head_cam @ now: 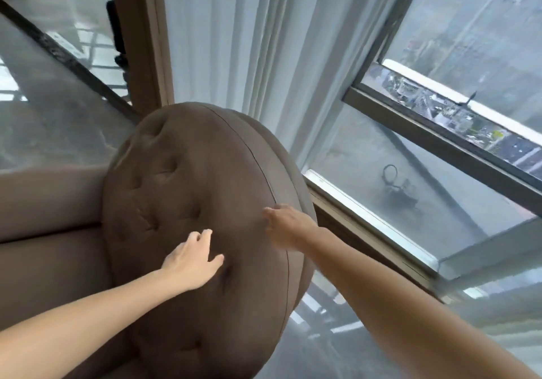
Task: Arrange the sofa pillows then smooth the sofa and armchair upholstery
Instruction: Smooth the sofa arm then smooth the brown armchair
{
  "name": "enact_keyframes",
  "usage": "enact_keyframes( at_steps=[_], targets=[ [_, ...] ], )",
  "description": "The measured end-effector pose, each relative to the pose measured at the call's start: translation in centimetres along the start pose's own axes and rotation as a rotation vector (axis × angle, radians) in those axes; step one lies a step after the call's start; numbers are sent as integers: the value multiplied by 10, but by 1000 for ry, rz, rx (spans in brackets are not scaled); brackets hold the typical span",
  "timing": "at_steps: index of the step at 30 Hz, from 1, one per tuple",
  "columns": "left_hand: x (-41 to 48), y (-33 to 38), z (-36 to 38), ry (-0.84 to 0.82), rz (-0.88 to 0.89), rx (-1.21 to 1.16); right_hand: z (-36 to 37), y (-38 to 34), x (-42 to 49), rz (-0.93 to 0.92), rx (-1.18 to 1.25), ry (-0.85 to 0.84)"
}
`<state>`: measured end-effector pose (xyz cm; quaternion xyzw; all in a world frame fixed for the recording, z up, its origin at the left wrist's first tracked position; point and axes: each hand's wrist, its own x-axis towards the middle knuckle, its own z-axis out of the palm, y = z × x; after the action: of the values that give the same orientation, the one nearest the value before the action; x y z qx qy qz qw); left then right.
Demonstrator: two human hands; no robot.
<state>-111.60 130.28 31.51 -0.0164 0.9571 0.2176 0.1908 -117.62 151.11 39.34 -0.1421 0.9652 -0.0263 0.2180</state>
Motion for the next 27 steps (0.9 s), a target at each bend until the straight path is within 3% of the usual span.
enact_keyframes(
  at_steps=[4, 8, 11, 13, 17, 20, 27],
  targets=[
    [41, 16, 3, 20, -155, -188, -23, 15, 96, -293, -192, 90],
    [66, 38, 19, 102, -347, -412, -49, 21, 207, -829, -469, 266],
    [85, 69, 35, 235, -525, -540, -69, 15, 290, -1077, -518, 209],
    [96, 96, 41, 314, -635, -595, -74, 11, 324, -1131, -529, 188],
    [123, 138, 37, 274, -878, -677, -78, 14, 334, -1185, -569, 150],
    [151, 156, 27, 352, -1006, -681, -84, 10, 338, -1180, -555, 104],
    [175, 188, 34, 470, -996, -548, -73, 14, 335, -1192, -543, 86]
  ],
)
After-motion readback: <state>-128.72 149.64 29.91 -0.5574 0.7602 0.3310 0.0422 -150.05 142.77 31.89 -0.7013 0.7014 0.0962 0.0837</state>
